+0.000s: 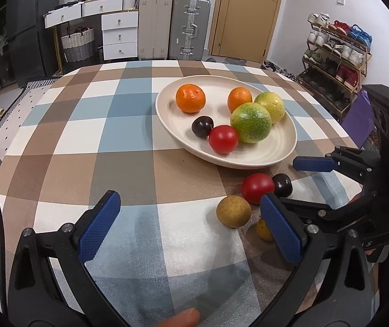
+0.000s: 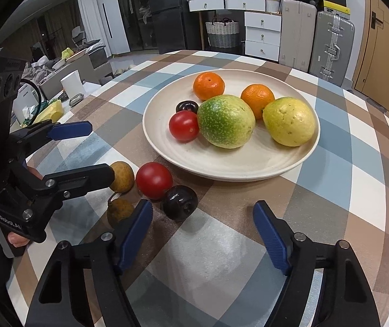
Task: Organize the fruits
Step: 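Withdraw both tools and move the right tool to another dark plum, then grasp the dark plum with the right tool while the left tool grasps a brown round fruit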
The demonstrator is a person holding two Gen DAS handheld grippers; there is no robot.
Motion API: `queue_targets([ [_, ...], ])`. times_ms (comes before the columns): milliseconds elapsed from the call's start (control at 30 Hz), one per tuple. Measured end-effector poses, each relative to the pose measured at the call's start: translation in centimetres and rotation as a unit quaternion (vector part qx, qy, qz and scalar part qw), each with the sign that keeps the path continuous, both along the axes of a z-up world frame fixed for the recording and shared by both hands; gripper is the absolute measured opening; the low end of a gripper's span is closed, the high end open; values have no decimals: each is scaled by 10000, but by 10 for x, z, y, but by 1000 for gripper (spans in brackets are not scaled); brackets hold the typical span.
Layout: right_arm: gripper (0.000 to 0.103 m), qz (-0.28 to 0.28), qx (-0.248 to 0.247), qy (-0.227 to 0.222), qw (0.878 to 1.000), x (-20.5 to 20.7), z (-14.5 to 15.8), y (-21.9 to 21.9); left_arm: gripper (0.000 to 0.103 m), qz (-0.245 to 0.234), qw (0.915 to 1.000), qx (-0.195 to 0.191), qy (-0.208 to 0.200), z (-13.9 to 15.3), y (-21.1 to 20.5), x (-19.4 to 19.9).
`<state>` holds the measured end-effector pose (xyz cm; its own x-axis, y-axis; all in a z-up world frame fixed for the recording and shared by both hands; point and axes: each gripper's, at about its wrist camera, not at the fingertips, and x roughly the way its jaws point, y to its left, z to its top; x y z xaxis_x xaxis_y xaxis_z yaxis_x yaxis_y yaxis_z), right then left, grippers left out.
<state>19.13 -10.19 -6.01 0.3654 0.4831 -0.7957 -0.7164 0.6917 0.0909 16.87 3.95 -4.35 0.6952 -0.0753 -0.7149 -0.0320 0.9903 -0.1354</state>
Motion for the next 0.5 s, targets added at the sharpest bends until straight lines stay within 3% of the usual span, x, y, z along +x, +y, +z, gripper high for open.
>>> queue_targets([
  [500,47,368,151,44,9992,-3,2,8,102,-44,10000,-19,44,-1,-2,0],
])
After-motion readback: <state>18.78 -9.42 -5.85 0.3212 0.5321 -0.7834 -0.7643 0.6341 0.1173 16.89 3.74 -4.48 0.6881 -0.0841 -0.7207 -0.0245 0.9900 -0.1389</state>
